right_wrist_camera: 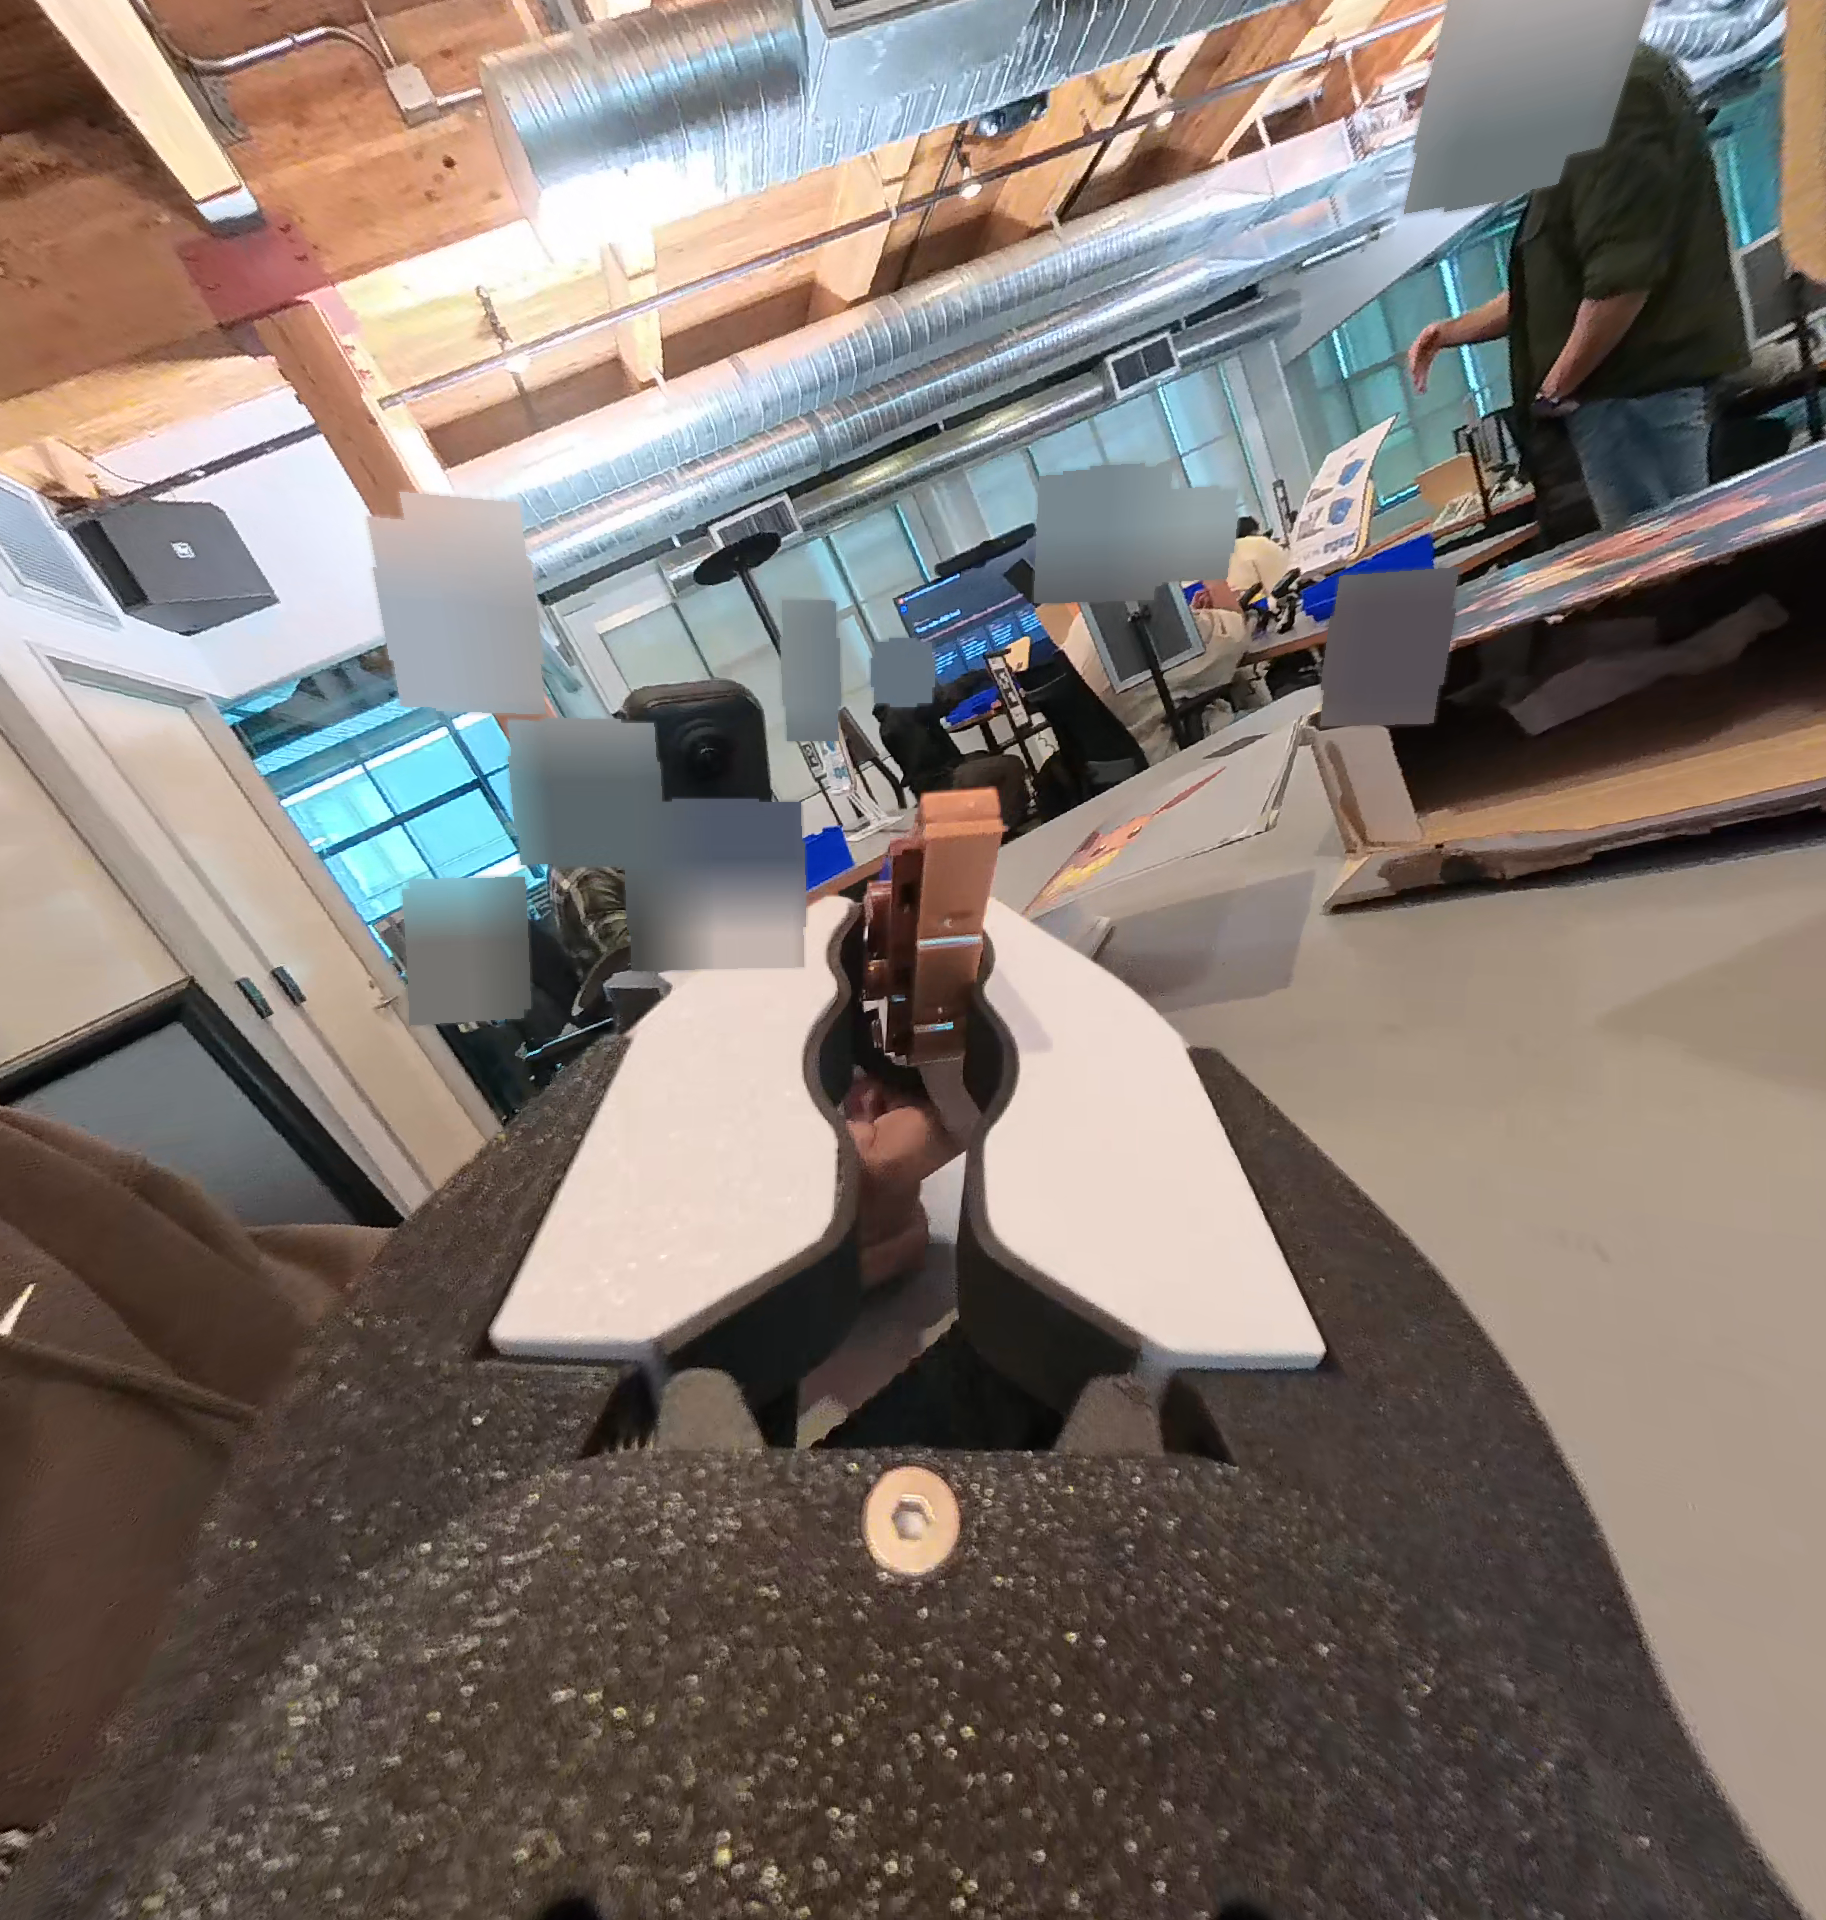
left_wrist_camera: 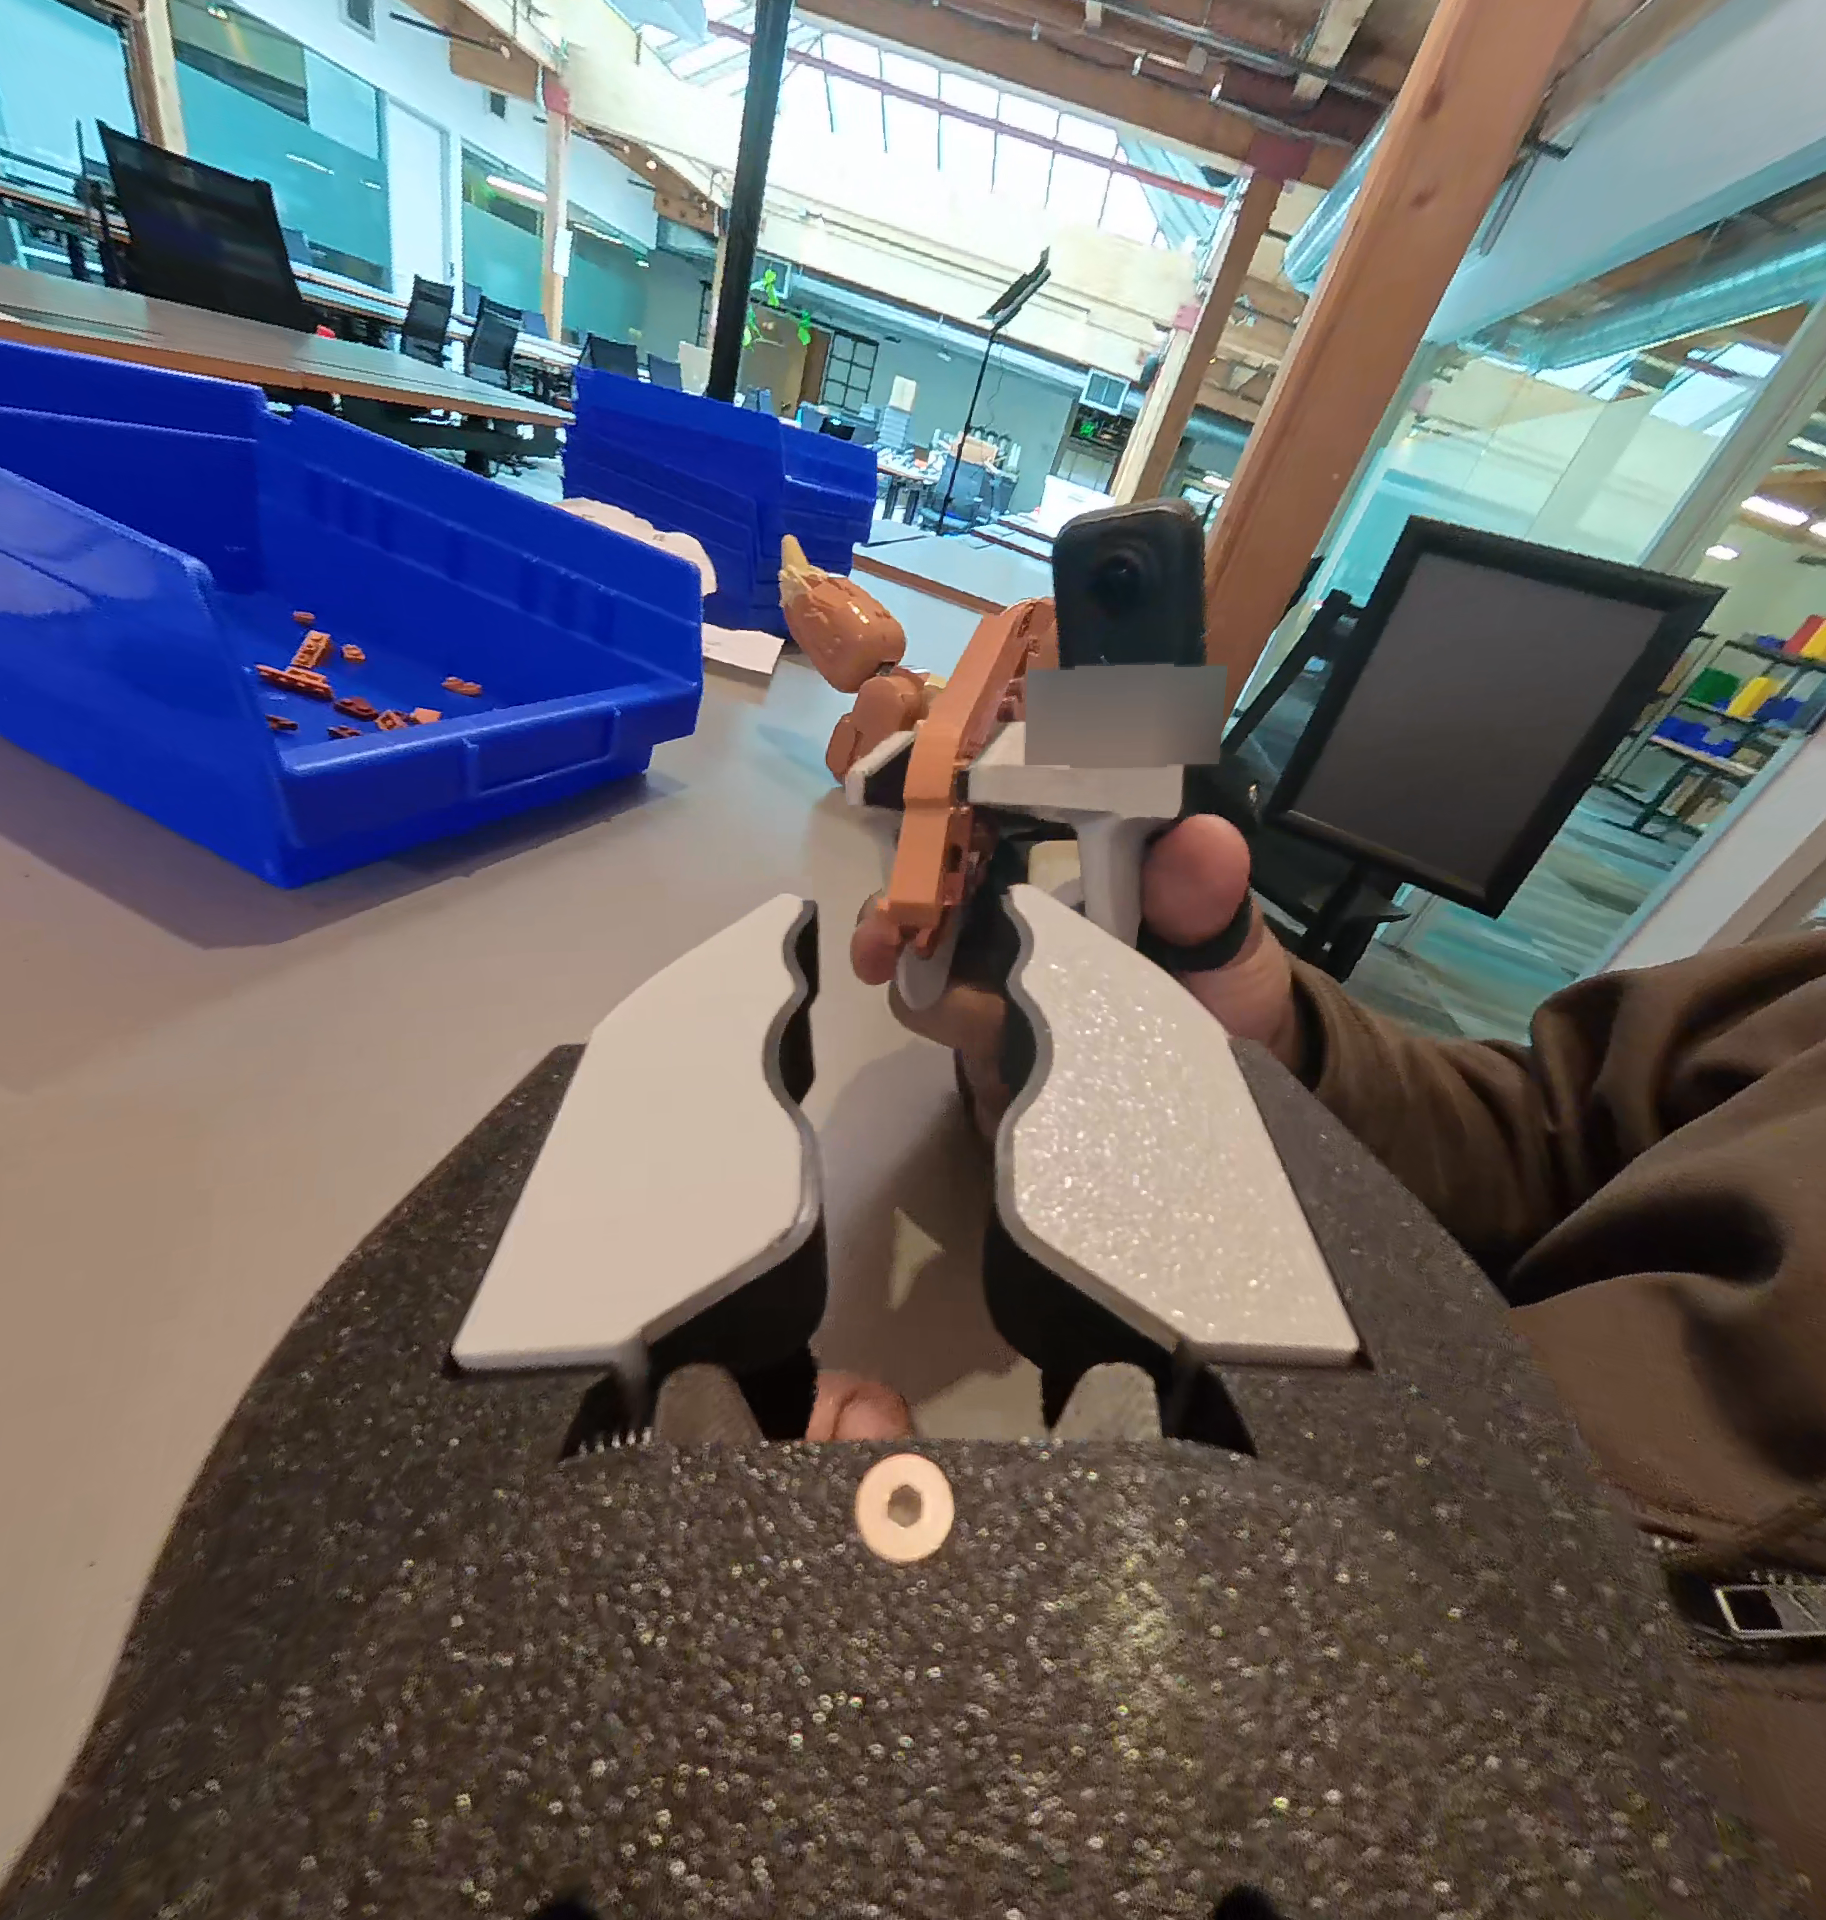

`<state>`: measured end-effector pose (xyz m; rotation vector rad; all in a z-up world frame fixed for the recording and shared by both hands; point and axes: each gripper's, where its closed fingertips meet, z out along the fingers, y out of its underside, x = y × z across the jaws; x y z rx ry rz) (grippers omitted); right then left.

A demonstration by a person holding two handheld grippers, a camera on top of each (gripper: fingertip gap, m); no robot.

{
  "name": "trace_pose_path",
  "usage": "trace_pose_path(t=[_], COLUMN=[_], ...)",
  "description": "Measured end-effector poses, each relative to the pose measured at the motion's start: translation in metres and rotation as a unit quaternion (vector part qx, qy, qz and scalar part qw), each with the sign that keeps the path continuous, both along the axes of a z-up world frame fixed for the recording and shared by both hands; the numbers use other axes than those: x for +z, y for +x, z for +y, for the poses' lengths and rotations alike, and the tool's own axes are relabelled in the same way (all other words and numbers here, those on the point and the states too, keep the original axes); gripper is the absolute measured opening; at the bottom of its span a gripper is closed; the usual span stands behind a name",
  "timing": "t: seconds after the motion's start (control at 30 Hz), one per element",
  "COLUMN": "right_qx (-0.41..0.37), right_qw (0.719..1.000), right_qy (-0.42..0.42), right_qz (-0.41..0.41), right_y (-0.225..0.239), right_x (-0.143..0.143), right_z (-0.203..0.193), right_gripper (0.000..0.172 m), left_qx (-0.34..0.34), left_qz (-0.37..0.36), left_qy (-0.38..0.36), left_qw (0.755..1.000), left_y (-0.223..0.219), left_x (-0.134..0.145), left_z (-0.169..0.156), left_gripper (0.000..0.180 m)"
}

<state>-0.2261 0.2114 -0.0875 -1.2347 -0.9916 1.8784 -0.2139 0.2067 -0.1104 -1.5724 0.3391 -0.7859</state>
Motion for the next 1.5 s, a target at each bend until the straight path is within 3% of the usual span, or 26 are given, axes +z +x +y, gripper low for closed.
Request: trace_pose_path(t=[0.07,0.23,0.37,0.47,0.57,0.73,0.87,0.97,1.03,1.1,1.23,1.5], right_qx=[0.006,-0.006,-0.090,-0.164,-0.197,-0.181,-0.212,-0.223,-0.222,-0.219,-0.195,-0.187], right_qw=[1.000,1.000,0.989,0.945,0.892,0.877,0.835,0.808,0.796,0.794,0.816,0.823], right_qy=[0.000,0.005,0.113,0.275,0.401,0.435,0.499,0.537,0.554,0.556,0.532,0.526], right_qz=[-0.002,-0.015,-0.042,-0.068,-0.068,-0.093,-0.093,-0.090,-0.105,-0.108,-0.111,-0.106], right_y=[-0.001,-0.004,0.004,0.014,0.023,0.023,0.025,0.024,0.022,0.022,0.023,0.020], right_x=[0.000,-0.003,-0.006,-0.011,-0.015,-0.028,-0.030,-0.031,-0.038,-0.040,-0.042,-0.042], right_z=[-0.002,0.000,0.015,0.024,0.021,0.020,0.022,0.019,0.020,0.020,0.016,0.009], right_gripper=[0.016,0.023,0.039,0.049,0.044,0.051,0.051,0.046,0.034,0.023,0.011,0.010], left_qx=[-0.014,-0.008,-0.006,-0.006,-0.005,-0.007,-0.017,-0.029,-0.033,-0.036,-0.031,-0.024], left_qz=[-0.003,0.002,-0.015,0.010,0.014,0.021,0.029,0.031,0.033,0.027,-0.003,-0.003], left_qy=[0.000,0.004,-0.006,-0.017,-0.018,-0.016,-0.028,-0.037,-0.038,-0.029,0.007,-0.001], left_qw=[1.000,1.000,1.000,1.000,1.000,1.000,0.999,0.998,0.998,0.999,0.999,1.000], left_y=[0.004,-0.003,-0.011,-0.010,-0.009,-0.011,-0.013,-0.010,-0.008,-0.007,-0.008,-0.007], left_x=[0.000,0.001,0.001,-0.005,-0.006,-0.006,-0.010,-0.013,-0.014,-0.011,0.002,-0.001], left_z=[-0.002,-0.004,-0.007,-0.007,-0.006,-0.009,-0.013,-0.014,-0.014,-0.015,-0.015,-0.012], left_gripper=[0.016,0.014,0.013,0.013,0.013,0.013,0.013,0.013,0.014,0.014,0.015,0.027])
